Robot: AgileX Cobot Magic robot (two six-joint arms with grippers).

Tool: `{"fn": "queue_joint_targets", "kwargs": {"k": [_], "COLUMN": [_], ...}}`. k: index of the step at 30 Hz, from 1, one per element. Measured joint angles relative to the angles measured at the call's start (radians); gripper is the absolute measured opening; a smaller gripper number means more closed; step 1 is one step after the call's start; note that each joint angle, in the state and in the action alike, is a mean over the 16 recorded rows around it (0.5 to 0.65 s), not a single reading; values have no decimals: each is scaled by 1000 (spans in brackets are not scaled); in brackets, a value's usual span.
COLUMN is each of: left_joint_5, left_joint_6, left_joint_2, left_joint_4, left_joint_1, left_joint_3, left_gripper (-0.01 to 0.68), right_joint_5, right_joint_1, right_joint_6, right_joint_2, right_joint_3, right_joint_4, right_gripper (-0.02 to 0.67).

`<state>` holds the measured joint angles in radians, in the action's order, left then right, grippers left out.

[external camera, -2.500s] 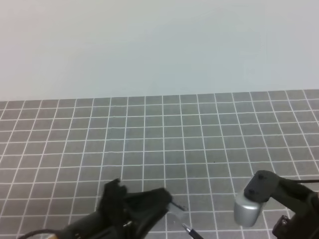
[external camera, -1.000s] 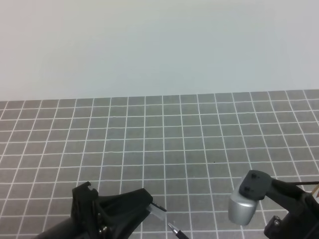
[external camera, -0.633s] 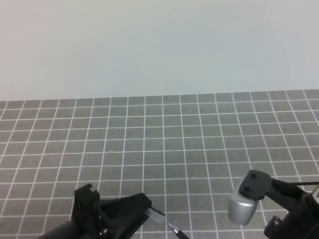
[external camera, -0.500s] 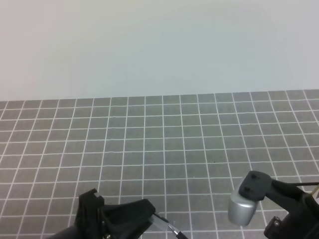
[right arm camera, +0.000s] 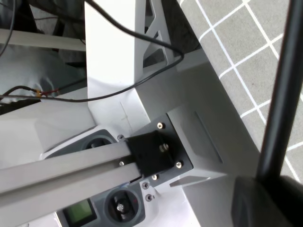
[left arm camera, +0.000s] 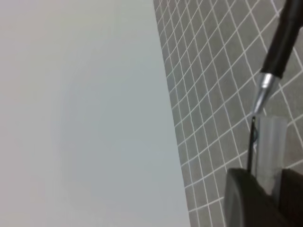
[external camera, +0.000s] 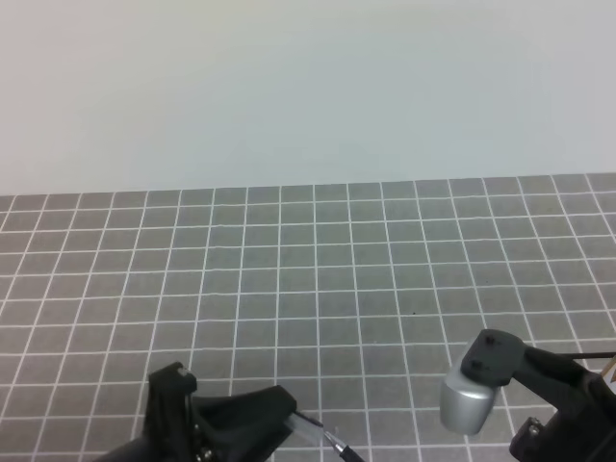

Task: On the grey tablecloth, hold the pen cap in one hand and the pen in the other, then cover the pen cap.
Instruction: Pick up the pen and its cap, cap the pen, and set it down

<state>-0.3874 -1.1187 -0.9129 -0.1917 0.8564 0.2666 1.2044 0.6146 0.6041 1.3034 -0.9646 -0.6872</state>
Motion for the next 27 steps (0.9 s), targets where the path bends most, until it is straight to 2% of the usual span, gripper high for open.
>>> {"fn": "queue_joint_targets", "kwargs": {"k": [11,27], "left_joint_5": [-14,-39], "left_joint_6": [-49,-66], "left_joint_2": [0,0], "left_joint_4": [84,11], "left_joint_1": [0,0], "left_joint_3": [0,0], "left_gripper": [66,66], "right_joint_5": [13,6], "right_joint_1": [0,0], "right_joint_6": [3,21], "right_joint_2": [0,0], "right_joint_3": [0,0], "right_joint_4": [-2,1], "right_gripper": [-4,1]}}
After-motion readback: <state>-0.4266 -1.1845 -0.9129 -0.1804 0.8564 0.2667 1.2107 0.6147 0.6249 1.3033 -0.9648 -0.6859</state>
